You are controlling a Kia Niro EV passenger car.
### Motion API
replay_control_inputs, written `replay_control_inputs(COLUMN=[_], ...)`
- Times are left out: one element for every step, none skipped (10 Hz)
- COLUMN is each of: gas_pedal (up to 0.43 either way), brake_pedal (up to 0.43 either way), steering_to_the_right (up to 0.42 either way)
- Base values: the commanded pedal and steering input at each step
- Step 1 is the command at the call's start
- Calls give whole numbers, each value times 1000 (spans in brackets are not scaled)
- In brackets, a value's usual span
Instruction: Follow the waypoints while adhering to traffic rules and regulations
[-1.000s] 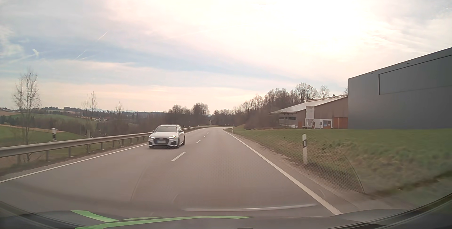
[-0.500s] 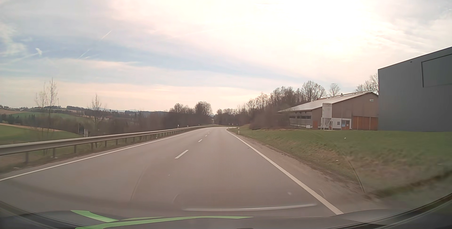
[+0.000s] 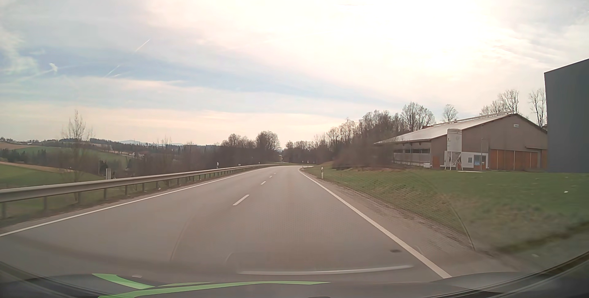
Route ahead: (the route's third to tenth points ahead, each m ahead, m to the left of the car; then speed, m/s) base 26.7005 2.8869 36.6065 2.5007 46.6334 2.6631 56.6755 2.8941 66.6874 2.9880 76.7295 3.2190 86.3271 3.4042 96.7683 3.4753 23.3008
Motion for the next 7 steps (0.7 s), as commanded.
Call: replay_control_inputs(gas_pedal=[98, 98, 98, 98, 98, 98, 98], brake_pedal=[0, 0, 0, 0, 0, 0, 0], steering_to_the_right=[-3, -2, -2, -2, -1, -1, 0])
